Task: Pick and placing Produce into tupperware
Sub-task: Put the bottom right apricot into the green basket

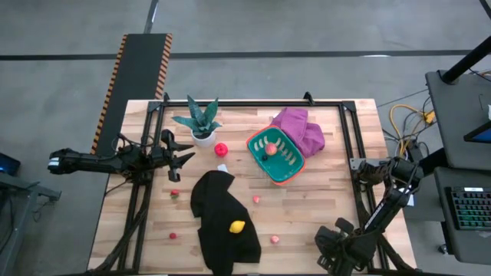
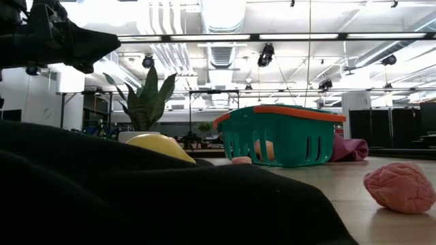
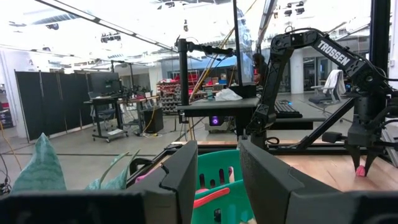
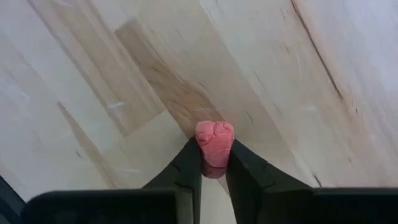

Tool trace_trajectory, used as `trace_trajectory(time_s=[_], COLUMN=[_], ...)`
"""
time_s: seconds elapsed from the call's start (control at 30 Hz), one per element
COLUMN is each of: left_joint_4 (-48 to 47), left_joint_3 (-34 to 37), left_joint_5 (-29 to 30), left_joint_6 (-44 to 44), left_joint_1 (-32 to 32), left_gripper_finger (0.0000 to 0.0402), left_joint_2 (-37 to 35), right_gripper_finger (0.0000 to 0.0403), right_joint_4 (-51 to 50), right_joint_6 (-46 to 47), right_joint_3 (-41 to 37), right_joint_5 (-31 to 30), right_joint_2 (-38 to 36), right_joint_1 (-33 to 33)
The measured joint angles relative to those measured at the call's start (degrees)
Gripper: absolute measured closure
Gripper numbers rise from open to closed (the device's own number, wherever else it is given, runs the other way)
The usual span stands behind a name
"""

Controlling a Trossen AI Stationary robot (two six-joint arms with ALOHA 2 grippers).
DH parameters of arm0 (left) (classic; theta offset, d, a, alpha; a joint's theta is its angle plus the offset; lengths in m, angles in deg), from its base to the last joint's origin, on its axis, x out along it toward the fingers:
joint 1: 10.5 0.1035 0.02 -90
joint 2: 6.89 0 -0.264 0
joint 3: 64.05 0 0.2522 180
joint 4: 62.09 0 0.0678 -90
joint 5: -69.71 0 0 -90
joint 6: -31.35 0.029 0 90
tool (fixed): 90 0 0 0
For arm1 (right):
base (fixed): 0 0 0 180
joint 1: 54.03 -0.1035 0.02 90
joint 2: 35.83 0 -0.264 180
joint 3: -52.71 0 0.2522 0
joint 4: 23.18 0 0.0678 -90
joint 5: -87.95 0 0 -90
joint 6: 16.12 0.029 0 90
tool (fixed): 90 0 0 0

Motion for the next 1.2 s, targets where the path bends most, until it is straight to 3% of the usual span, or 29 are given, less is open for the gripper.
trace_trajectory(time_s=[0.27, 0.53, 0.63, 0.97, 1.2], left_joint_4=[0.0, 0.0, 0.0, -0.02, -0.1], left_joint_3=[0.0, 0.0, 0.0, 0.0, 0.0], left_joint_5=[0.01, 0.01, 0.01, 0.0, 0.01], left_joint_6=[0.01, 0.01, 0.01, 0.01, 0.01], left_joint_1=[-0.01, 0.02, -0.01, -0.01, -0.01], left_gripper_finger=[0.0294, 0.0294, 0.0294, 0.0294, 0.0294], left_joint_2=[0.01, 0.09, 0.09, 0.16, 0.16], right_gripper_finger=[0.0357, 0.0358, 0.0358, 0.0359, 0.0359], right_joint_4=[0.51, 0.53, 0.5, -0.43, -0.47], right_joint_6=[-1.55, -3.48, -6.49, -22.48, -33.96], right_joint_3=[0.69, 0.47, 0.21, -0.05, -1.61], right_joint_5=[-12.01, -37.63, -44.32, -47.17, -47.68], right_joint_2=[0.14, 0.14, 0.07, -1.25, -9.29], right_joint_1=[0.13, 0.46, 1.37, 8.23, 12.17])
